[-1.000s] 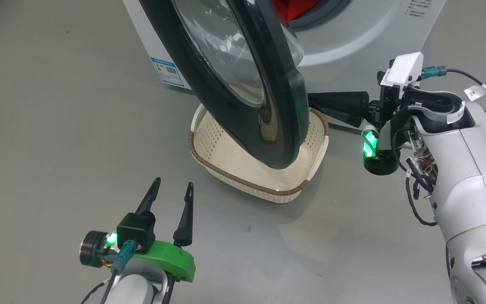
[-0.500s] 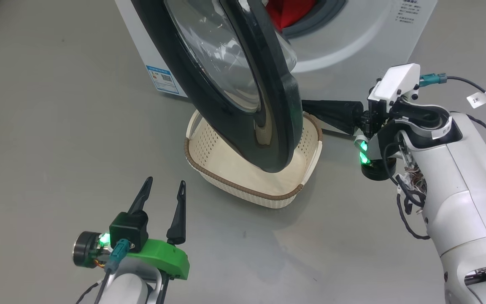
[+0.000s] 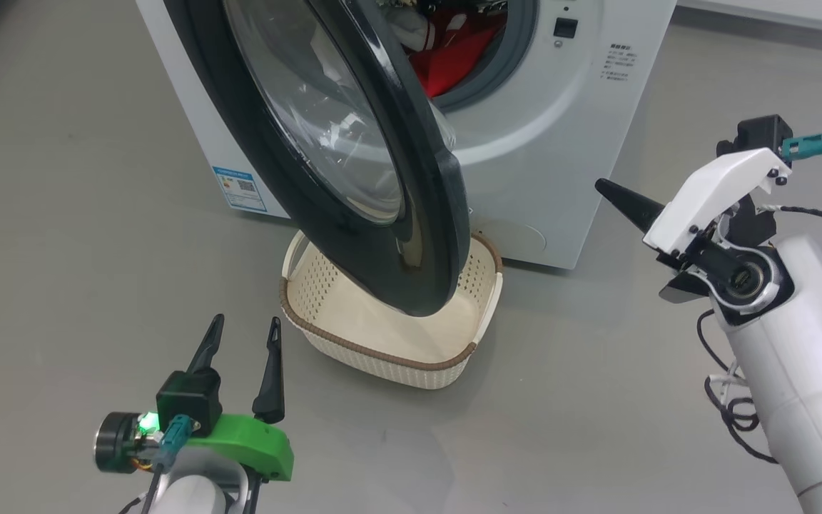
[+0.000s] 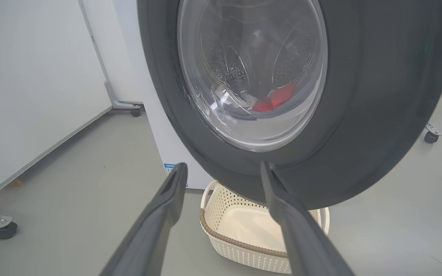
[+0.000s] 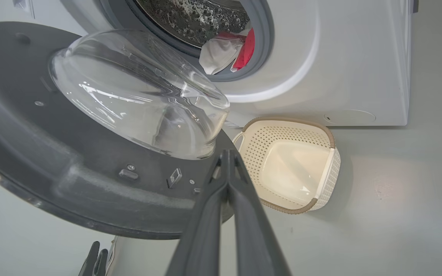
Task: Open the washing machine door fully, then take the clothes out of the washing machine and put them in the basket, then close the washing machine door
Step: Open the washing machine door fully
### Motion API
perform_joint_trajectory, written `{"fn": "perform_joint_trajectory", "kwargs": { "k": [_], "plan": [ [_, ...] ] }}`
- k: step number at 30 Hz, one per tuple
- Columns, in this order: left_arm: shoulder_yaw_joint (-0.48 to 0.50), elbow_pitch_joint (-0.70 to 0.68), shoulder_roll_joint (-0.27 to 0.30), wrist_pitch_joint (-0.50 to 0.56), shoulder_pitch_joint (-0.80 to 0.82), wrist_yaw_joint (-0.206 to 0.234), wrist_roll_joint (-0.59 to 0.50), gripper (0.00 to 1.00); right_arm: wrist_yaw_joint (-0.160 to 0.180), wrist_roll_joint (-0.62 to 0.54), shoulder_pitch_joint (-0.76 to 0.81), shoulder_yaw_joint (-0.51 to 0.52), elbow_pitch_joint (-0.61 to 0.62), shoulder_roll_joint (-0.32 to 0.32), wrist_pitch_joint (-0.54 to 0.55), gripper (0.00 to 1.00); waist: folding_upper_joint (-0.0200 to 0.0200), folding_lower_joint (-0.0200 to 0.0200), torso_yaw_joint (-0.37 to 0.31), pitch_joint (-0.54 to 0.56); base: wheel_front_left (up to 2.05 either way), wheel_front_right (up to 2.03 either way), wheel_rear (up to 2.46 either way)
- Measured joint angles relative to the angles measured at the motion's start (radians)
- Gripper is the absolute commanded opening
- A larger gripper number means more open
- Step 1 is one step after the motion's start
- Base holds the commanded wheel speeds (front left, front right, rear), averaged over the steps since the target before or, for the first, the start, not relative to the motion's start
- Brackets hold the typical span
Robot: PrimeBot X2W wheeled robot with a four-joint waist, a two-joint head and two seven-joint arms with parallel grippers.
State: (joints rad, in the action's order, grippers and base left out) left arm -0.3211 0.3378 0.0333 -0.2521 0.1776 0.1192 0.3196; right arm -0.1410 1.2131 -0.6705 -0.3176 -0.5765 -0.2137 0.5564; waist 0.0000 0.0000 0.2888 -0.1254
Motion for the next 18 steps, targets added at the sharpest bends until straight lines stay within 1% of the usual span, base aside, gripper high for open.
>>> {"fn": "perform_joint_trajectory", "kwargs": {
  "k": [5, 8, 13, 18],
  "plan": [
    [0.04, 0.007, 0.0, 0.0, -0.034, 0.0, -0.005, 1.0, 0.004, -0.116, 0.095, -0.039, 0.082, -0.003, -0.177, 0.0, 0.0, 0.0, -0.034, 0.044, 0.0, 0.0, 0.0],
    [0.059, 0.009, 0.001, 0.0, -0.056, 0.0, -0.008, 1.0, 0.01, -0.185, 0.149, -0.072, 0.136, -0.017, -0.271, 0.0, 0.0, 0.0, -0.059, 0.067, 0.0, 0.0, 0.0],
    [0.083, 0.008, 0.002, 0.0, -0.087, 0.0, -0.02, 1.0, 0.01, -0.261, 0.215, -0.114, 0.215, -0.04, -0.392, 0.0, 0.0, 0.0, -0.104, 0.102, 0.0, 0.0, 0.0],
    [0.098, 0.002, 0.003, 0.0, -0.108, 0.0, -0.031, 1.0, 0.011, -0.318, 0.307, -0.11, 0.231, -0.076, -0.498, 0.0, 0.0, 0.0, -0.149, 0.128, 0.0, 0.0, 0.0]
  ]
}}
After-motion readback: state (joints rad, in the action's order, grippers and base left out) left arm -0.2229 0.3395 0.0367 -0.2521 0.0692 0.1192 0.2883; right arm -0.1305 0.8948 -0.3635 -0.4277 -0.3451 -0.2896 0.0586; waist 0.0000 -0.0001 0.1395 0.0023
